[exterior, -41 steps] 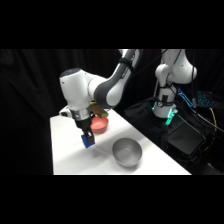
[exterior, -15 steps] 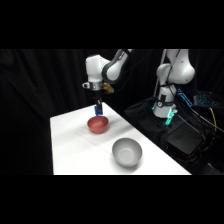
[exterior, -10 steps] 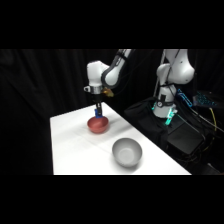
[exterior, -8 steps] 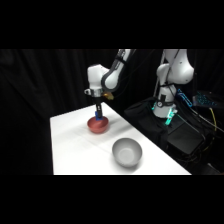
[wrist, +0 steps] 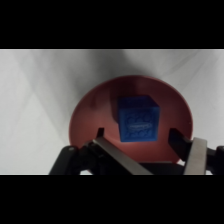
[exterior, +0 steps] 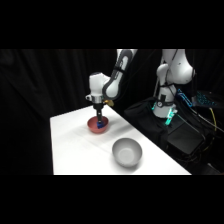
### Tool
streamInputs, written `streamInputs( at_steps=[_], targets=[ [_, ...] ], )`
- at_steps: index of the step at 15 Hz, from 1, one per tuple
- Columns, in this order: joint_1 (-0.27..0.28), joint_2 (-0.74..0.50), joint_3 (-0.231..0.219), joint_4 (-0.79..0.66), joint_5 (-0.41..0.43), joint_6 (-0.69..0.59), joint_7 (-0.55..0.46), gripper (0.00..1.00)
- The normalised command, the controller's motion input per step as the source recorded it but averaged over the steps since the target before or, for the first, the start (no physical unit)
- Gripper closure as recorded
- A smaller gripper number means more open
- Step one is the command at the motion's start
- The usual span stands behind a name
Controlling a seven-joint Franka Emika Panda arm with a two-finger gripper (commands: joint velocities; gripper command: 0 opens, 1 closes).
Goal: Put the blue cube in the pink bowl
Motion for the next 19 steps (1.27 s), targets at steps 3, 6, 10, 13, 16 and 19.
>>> streamInputs(
  at_steps=[3,6,10,13,16,19],
  targets=[
    [0.070,-0.41,-0.093,-0.16,-0.193,-0.05,0.11,0.00],
    [0.112,-0.58,-0.129,-0.21,-0.251,-0.26,0.14,0.00],
    [0.115,-0.55,-0.140,-0.10,-0.334,-0.41,0.23,0.00],
    [0.057,-0.41,-0.070,0.03,-0.261,-0.43,0.18,0.00],
    [0.023,-0.25,-0.034,0.11,-0.147,-0.35,0.11,0.00],
    [0.012,-0.14,-0.024,0.12,-0.052,-0.22,0.03,0.00]
  ],
)
